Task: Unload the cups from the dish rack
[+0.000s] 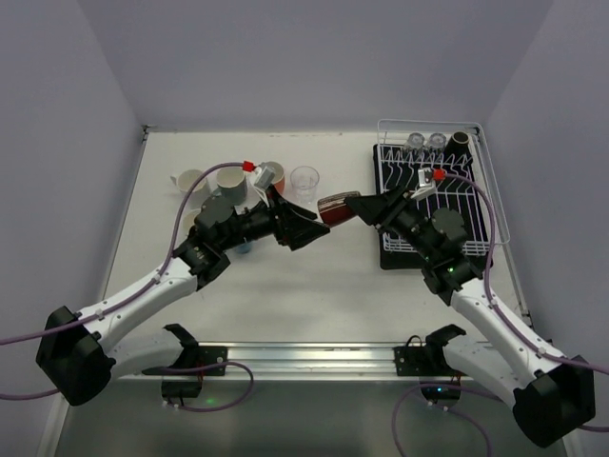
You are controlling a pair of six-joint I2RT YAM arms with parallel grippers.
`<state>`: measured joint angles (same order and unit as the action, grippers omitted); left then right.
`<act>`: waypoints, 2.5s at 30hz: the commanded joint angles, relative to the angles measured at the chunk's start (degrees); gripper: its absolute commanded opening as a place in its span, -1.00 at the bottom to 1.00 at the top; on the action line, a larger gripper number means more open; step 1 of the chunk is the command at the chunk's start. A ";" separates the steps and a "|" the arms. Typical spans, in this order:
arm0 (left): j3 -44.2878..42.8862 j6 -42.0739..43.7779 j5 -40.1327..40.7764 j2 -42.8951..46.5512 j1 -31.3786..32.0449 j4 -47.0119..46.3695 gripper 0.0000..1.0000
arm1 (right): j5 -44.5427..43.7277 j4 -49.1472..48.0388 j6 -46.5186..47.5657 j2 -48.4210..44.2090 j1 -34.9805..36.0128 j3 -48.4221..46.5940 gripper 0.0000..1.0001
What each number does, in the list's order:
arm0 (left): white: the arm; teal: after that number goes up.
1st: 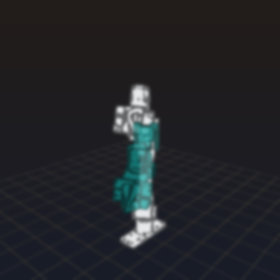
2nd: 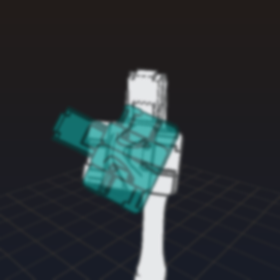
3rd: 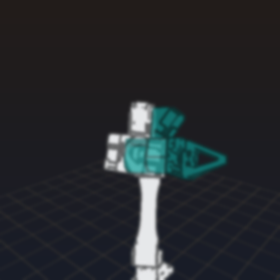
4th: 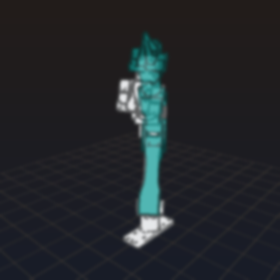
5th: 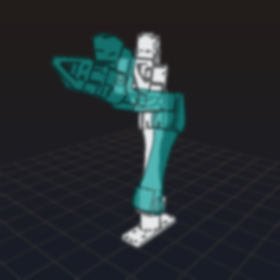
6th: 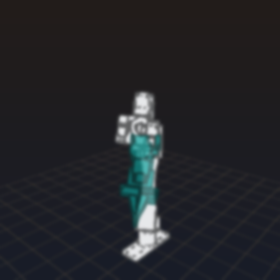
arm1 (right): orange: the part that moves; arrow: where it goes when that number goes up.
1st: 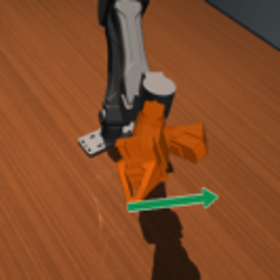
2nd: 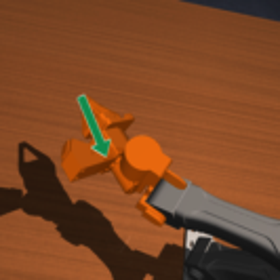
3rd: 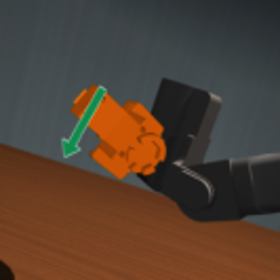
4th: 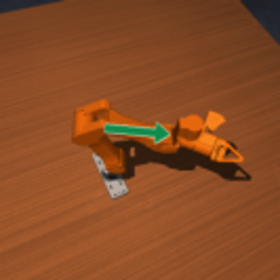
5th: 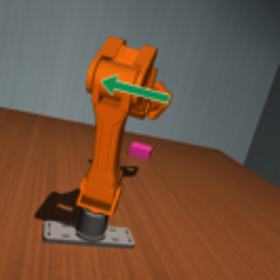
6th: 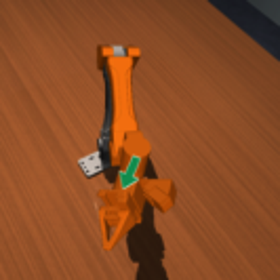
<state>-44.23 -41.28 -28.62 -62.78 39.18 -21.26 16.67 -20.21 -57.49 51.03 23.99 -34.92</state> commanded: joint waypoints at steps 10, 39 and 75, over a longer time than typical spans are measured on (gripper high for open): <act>-0.33 -2.23 0.66 -2.87 3.62 -10.56 -0.15 | 2.84 -17.31 -8.86 2.94 5.28 4.23 -0.55; -26.87 25.01 37.59 -29.75 2.84 51.84 -1.00 | -9.19 22.04 11.35 -17.01 6.51 8.29 0.98; -27.79 27.57 30.12 -8.96 1.34 48.43 0.70 | -35.48 36.82 33.14 17.77 -12.38 -30.18 0.26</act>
<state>-76.34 -14.31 6.13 -80.01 40.16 32.45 -16.25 17.26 -28.21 63.09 15.29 -59.20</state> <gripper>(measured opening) 0.839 0.641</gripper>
